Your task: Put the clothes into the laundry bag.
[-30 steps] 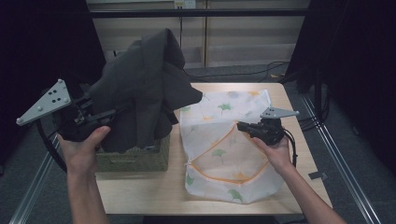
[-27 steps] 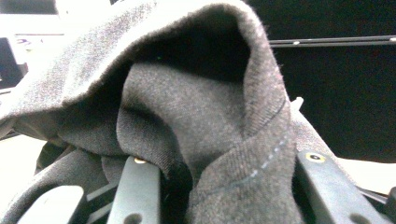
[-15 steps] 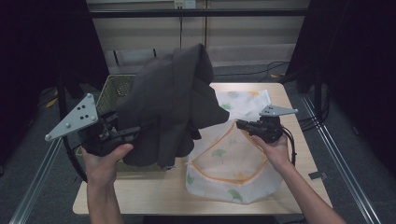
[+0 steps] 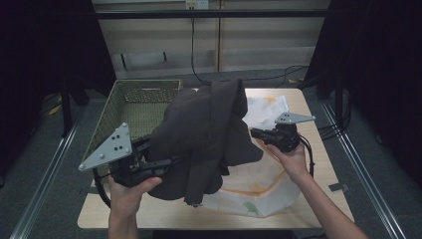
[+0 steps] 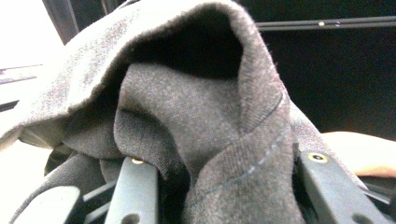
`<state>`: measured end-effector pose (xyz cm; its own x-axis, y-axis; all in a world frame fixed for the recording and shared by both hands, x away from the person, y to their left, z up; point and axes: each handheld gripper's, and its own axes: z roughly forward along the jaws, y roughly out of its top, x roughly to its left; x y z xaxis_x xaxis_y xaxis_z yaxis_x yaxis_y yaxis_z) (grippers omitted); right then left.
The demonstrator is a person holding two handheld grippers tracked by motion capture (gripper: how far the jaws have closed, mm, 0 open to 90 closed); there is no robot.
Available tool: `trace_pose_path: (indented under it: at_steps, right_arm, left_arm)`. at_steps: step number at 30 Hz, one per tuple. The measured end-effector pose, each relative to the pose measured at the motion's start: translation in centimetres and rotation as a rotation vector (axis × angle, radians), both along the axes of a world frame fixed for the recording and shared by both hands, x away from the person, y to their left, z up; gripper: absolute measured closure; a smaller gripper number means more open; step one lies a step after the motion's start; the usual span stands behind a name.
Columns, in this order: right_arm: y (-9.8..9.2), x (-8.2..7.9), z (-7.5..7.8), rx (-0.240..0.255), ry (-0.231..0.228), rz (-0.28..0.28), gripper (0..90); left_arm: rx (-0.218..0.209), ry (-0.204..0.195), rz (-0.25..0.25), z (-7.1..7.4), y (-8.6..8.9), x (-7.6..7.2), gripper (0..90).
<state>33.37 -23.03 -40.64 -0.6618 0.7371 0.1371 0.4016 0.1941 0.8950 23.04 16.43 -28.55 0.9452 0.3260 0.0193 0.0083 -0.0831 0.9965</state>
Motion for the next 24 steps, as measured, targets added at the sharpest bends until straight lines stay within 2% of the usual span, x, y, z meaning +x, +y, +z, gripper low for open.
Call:
trace_pose_path:
  at_steps: [6,7,8,9,11,13,18,19,22,24]
  right_arm:
    - [-0.1,0.0,0.0,0.005,0.003,-0.002,90.0]
    - [-0.1,0.0,0.0,0.009,0.003,-0.001,90.0]
    - [-0.1,0.0,0.0,0.013,0.006,-0.001,90.0]
    - [-0.1,0.0,0.0,0.014,0.007,-0.001,90.0]
    - [-0.1,0.0,0.0,0.013,0.007,0.000,90.0]
    - [-0.1,0.0,0.0,0.016,0.010,0.002,90.0]
    - [-0.2,0.1,0.0,0.024,0.013,0.003,90.0]
    - [-0.2,0.2,0.0,0.031,0.015,0.003,90.0]
    - [-0.2,0.2,0.0,0.035,0.017,0.001,90.0]
    - [-0.3,0.2,0.0,0.044,0.017,0.004,90.0]
  left_arm:
    - [0.012,0.013,-0.043,-0.9,-0.9,-0.6,58.2]
    - [0.030,0.010,-0.056,-1.1,-1.0,-0.7,58.2]
    - [0.024,0.023,-0.068,-1.3,-1.3,-1.1,58.2]
    - [0.026,0.018,-0.087,-1.4,-1.4,-1.1,58.2]
    - [0.018,0.024,-0.091,-1.5,-1.4,-1.3,58.1]
    - [0.023,0.029,-0.135,-1.6,-1.6,-1.3,58.2]
    - [0.029,0.028,-0.174,-1.7,-1.9,-1.7,58.1]
    - [0.036,0.026,-0.196,-1.9,-2.2,-1.9,58.1]
    - [0.033,0.047,-0.211,-2.5,-2.4,-1.8,58.0]
    - [0.060,0.073,-0.209,-3.7,-2.7,-1.4,58.0]
